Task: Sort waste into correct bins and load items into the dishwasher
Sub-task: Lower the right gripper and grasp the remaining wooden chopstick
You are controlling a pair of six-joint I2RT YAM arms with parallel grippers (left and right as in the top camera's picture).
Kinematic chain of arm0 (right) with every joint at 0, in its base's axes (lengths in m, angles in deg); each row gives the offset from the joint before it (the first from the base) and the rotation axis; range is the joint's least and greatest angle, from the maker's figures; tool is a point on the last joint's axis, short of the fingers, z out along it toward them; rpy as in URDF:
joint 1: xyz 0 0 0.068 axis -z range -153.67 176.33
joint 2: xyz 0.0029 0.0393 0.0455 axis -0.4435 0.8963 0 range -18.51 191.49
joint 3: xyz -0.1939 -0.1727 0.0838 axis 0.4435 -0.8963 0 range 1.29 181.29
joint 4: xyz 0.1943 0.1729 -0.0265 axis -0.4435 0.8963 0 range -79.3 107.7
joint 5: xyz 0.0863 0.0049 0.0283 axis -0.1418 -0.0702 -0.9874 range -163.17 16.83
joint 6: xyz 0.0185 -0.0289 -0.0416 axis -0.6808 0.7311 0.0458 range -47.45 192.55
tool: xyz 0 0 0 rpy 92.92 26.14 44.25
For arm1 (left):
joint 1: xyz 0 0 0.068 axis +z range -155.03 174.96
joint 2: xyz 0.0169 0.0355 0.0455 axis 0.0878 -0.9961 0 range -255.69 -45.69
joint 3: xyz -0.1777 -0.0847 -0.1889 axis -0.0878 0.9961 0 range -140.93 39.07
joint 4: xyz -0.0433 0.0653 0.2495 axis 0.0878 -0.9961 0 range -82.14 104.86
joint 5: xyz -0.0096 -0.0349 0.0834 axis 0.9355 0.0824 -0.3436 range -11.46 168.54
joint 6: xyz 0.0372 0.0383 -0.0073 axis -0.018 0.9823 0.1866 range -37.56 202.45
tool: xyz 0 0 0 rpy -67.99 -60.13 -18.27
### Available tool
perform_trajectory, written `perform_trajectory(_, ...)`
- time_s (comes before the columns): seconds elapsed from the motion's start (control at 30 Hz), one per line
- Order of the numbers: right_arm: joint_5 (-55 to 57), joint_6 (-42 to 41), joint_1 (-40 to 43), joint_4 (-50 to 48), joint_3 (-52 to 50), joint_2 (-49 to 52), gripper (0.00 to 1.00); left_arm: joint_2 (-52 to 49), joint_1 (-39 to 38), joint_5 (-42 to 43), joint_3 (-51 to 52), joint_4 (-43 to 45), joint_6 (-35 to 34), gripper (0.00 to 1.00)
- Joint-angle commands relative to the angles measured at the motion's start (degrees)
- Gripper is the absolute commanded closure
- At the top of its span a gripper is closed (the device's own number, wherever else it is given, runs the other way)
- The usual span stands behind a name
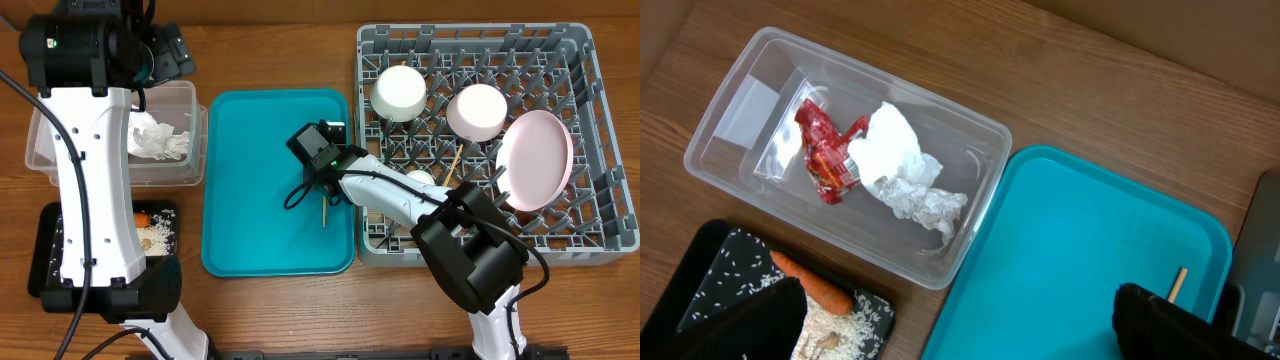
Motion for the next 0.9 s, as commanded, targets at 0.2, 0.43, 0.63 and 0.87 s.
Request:
perform_trajectory(0.2,1.84,0.02,0.04,0.24,-0.24,0.07,0.73,1.66,-0.04,0.24,-0.44,0.22,-0.98,0.0)
perform_trajectory(0.43,1.86,0.02,0.04,0.31,-0.24,0.07,0.77,1.66,-0.04,0.24,-0.44,0.22,-0.98,0.0)
perform_trajectory(0.63,1.86,0.02,0.04,0.26,-0.24,0.07,0.83,1.66,-0.04,0.24,-0.44,0.22,-0.98,0.0)
perform_trajectory(0.87,1.88,0.02,0.04,0.26,-0.24,0.07,0.89,1.66,-0.04,0.24,-0.44,0.22,-0.98,0.0)
